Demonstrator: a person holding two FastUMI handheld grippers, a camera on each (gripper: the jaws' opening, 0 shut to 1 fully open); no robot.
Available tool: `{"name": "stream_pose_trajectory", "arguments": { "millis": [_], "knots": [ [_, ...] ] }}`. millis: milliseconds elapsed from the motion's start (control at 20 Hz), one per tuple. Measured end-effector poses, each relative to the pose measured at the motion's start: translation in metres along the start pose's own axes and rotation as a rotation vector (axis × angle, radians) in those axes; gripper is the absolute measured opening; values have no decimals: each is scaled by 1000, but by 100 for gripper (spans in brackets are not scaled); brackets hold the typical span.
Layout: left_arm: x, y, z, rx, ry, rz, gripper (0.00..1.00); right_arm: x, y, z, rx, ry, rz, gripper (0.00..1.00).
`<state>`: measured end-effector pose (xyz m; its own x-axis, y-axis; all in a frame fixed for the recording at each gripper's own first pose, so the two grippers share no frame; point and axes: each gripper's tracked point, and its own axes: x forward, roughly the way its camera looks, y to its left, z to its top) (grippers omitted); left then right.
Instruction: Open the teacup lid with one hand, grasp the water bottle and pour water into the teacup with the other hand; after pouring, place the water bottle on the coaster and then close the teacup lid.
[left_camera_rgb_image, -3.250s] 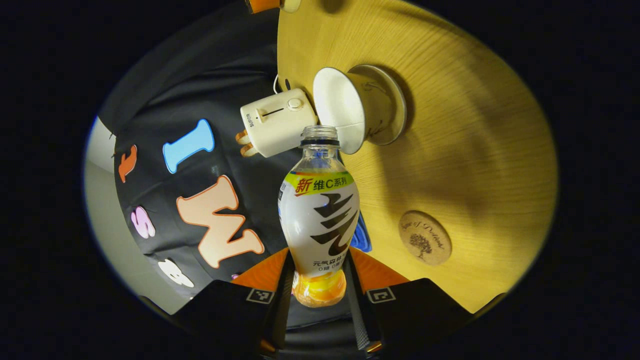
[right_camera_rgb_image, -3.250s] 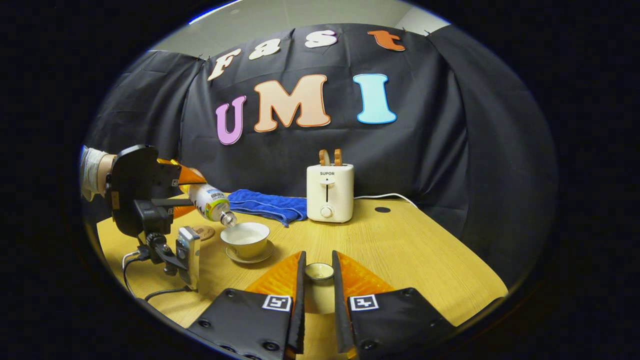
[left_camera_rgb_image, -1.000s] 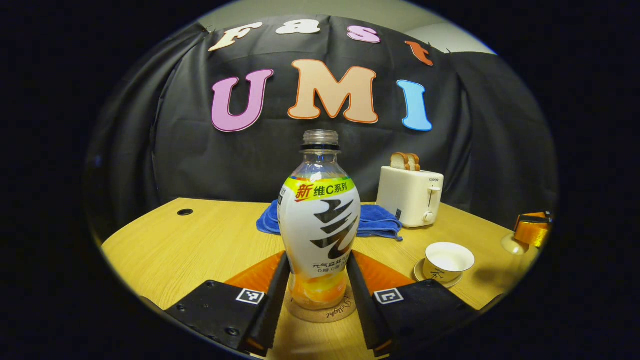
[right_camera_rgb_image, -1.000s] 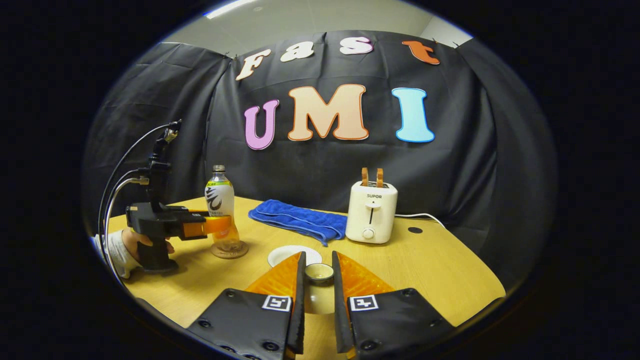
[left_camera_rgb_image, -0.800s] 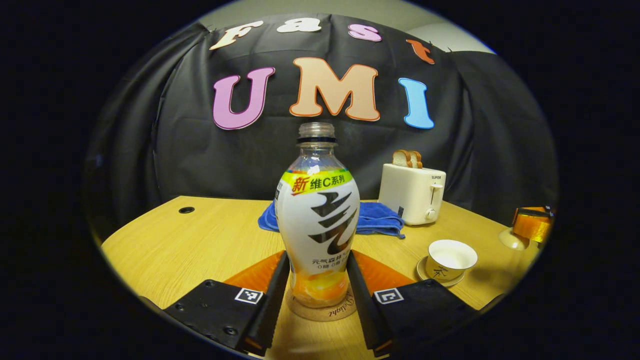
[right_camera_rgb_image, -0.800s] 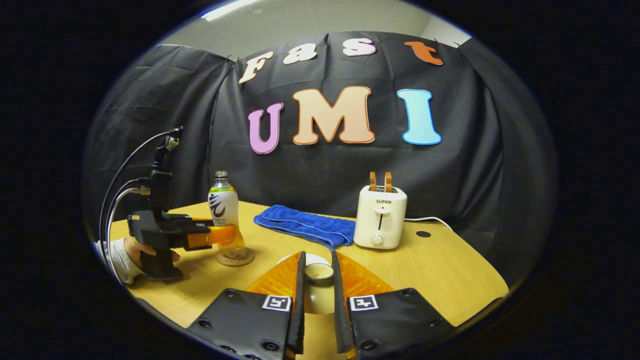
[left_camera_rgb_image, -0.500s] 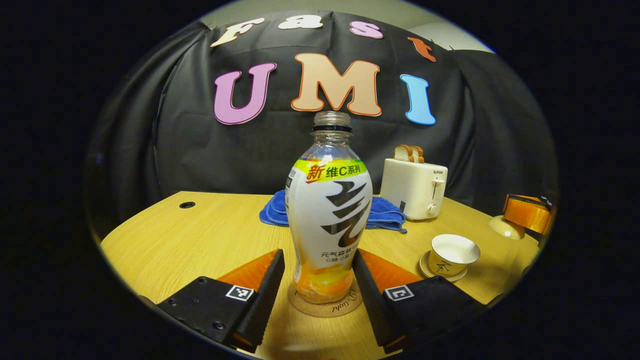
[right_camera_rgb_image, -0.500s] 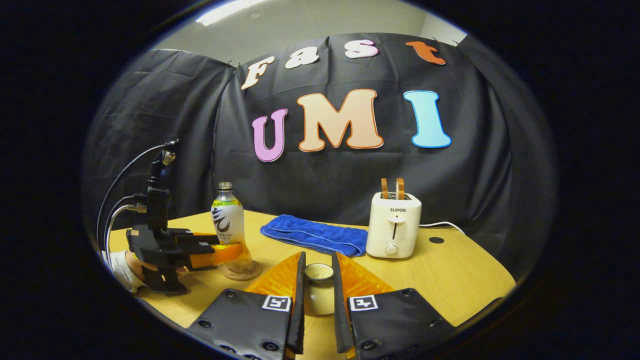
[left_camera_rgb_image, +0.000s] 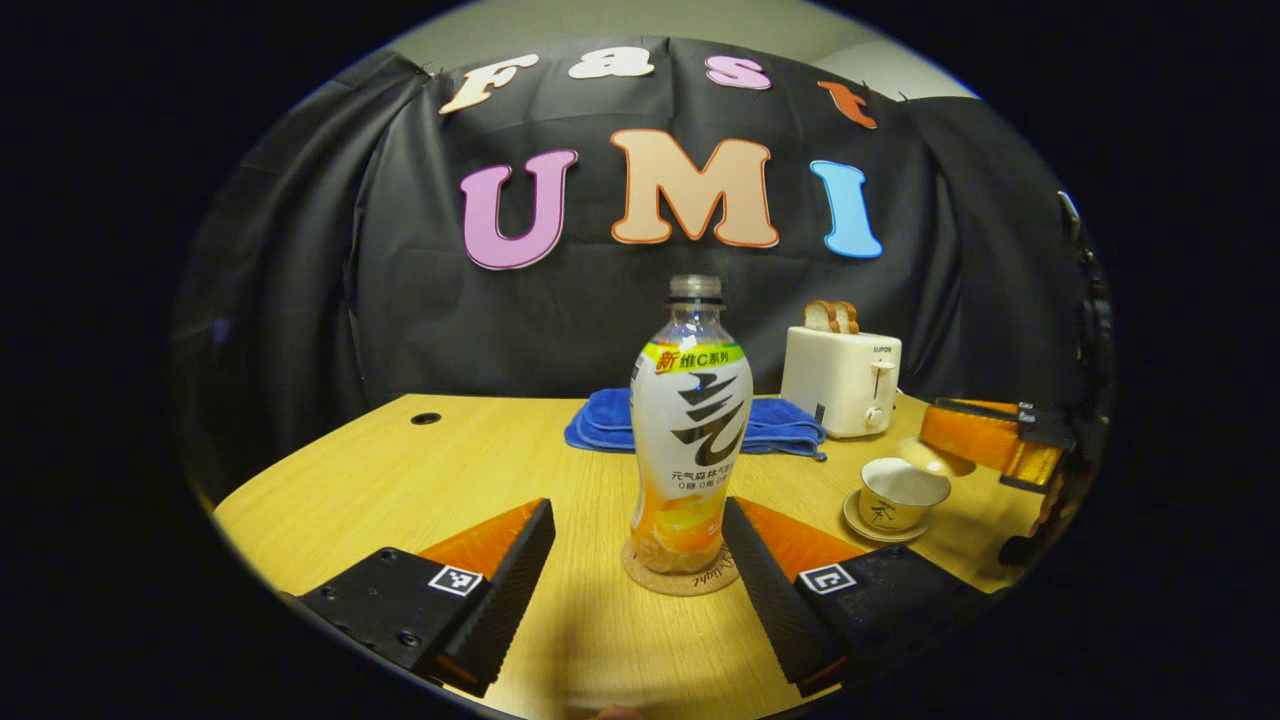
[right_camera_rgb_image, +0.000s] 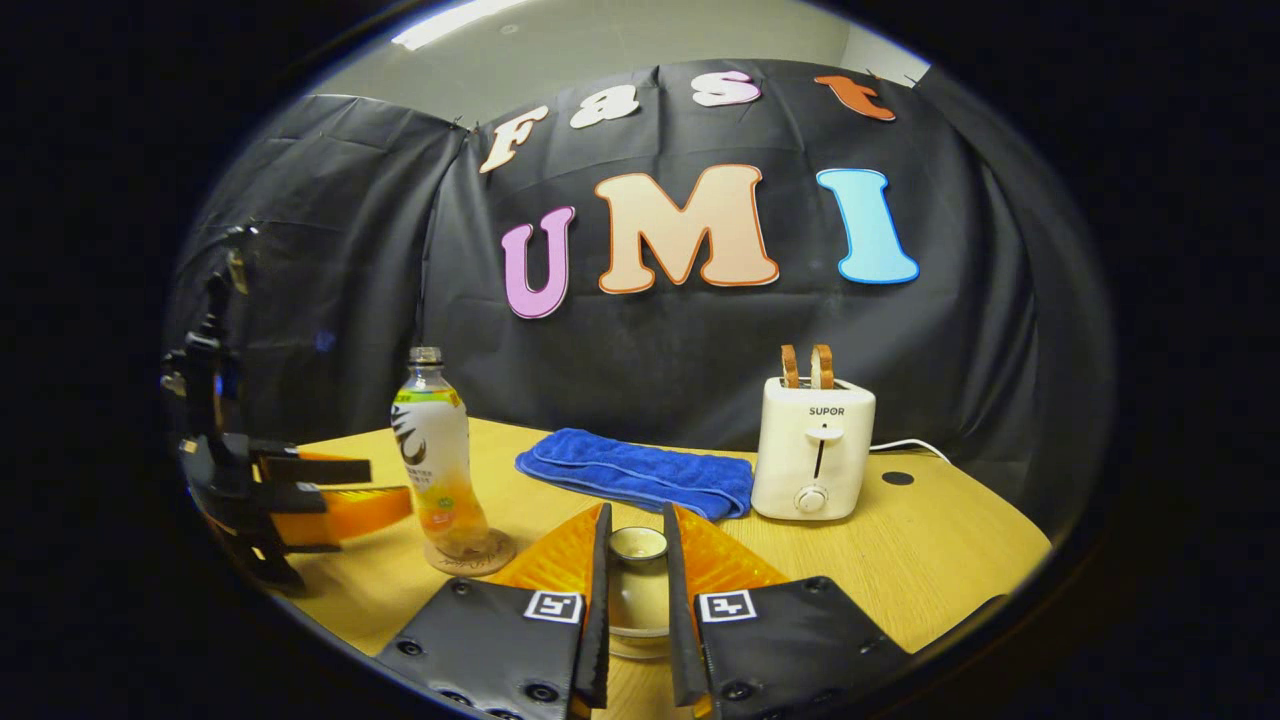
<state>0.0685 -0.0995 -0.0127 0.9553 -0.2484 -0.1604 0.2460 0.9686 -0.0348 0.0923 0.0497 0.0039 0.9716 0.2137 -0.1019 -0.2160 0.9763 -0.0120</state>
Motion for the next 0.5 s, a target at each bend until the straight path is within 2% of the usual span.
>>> {"name": "stream_pose_trajectory", "arguments": {
  "millis": [150, 500],
  "knots": [
    [-17, 1, 10, 13, -34, -3, 98, 7, -3, -11, 6, 25, -14, 31],
    [-37, 0, 18, 34, -75, -12, 98, 14, -2, -34, -16, 76, -23, 31]
  ]
}}
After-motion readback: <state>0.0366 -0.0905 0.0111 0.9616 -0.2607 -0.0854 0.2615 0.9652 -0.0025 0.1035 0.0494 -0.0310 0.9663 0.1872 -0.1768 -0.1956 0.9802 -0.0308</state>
